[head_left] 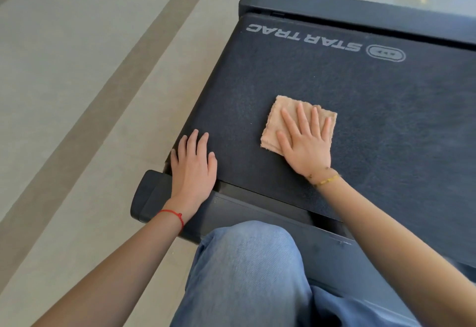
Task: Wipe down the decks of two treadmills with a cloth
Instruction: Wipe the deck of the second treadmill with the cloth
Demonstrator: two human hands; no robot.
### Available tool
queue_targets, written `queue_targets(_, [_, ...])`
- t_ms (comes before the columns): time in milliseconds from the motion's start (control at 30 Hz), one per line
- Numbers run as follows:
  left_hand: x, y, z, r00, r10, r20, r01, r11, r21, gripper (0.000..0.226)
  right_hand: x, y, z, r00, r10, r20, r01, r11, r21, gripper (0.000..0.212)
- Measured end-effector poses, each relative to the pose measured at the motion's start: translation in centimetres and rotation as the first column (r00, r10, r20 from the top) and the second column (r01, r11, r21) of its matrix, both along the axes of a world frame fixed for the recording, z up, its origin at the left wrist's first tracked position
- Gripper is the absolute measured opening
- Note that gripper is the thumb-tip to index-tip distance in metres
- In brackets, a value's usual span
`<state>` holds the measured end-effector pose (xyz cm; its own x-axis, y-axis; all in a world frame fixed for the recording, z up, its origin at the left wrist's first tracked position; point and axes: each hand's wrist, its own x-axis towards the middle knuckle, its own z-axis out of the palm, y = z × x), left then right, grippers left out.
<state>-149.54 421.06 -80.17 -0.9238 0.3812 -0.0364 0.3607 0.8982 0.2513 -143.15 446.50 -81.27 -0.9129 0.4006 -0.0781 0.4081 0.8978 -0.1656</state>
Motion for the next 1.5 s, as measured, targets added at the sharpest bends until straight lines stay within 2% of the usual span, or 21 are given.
queue_targets(67, [0.3, 1.6, 0.3, 0.999, -0.038, 0.001, 0.038, 0.999, 0.013, 0.051, -0.1, -0.4, 0.1, 1.000, 0.005, 0.011, -0.005, 1.000, 0.002, 0.058])
queue_targets(133, [0.6, 3.4, 0.5, 0.996, -0.094, -0.009, 0.094, 0.995, 0.031, 0.051, 1.4, -0.9, 0.3, 0.995, 0.095, 0.006, -0.095, 0.995, 0.008, 0.059])
queue_targets(233, [1.3, 6.2, 0.7, 0.983, -0.185, -0.022, 0.186, 0.980, 0.065, 0.050, 5.5, -1.4, 0.4, 0.979, 0.205, 0.009, -0.205, 0.979, 0.012, 0.058])
queue_targets(300, [1.7, 8.0, 0.6, 0.974, -0.226, -0.034, 0.228, 0.970, 0.079, 0.050, 8.5, -0.9, 0.4, 0.977, 0.211, 0.010, -0.211, 0.977, 0.006, 0.057])
queue_targets(400, [2.4, 10.5, 0.1, 0.960, -0.276, -0.037, 0.278, 0.956, 0.088, 0.050, 12.0, 1.9, 0.4, 0.995, 0.101, 0.000, -0.101, 0.995, -0.016, 0.057])
queue_targets(567, [3.3, 13.3, -1.1, 0.939, -0.341, -0.051, 0.344, 0.936, 0.080, 0.051, 13.6, 8.3, 0.5, 0.970, -0.239, 0.037, 0.240, 0.971, -0.012, 0.056])
queue_targets(667, [3.5, 14.3, -1.7, 0.937, -0.342, -0.068, 0.347, 0.936, 0.066, 0.051, 12.8, 8.8, 0.6, 0.950, -0.307, 0.061, 0.308, 0.951, -0.001, 0.056])
queue_targets(867, [3.7, 14.4, -2.2, 0.935, -0.337, -0.108, 0.343, 0.938, 0.048, 0.052, 15.9, 3.2, 0.6, 0.999, 0.005, 0.054, -0.006, 1.000, 0.020, 0.058])
queue_targets(967, [3.7, 14.3, -2.2, 0.934, -0.341, -0.111, 0.347, 0.937, 0.047, 0.052, 18.2, 2.8, 0.5, 0.998, 0.037, 0.052, -0.037, 0.999, 0.001, 0.056])
queue_targets(1133, [4.0, 14.3, -1.8, 0.934, -0.341, -0.108, 0.348, 0.936, 0.052, 0.052, 20.7, 6.9, 0.8, 0.982, -0.170, 0.077, 0.170, 0.985, 0.013, 0.060])
queue_targets(1300, [4.3, 14.9, -1.6, 0.947, -0.311, -0.077, 0.313, 0.950, 0.018, 0.053, 16.5, 11.1, 0.7, 0.938, -0.340, 0.073, 0.343, 0.939, -0.023, 0.056])
queue_targets(1367, [4.6, 15.8, -1.7, 0.953, -0.296, -0.058, 0.298, 0.954, 0.029, 0.055, 14.2, 10.8, 0.6, 0.956, -0.289, 0.056, 0.290, 0.957, -0.016, 0.056])
queue_targets(1500, [4.6, 18.8, -1.8, 0.959, -0.281, -0.034, 0.282, 0.957, 0.064, 0.055, 13.3, 9.1, 0.2, 1.000, -0.024, 0.010, 0.024, 1.000, 0.018, 0.055])
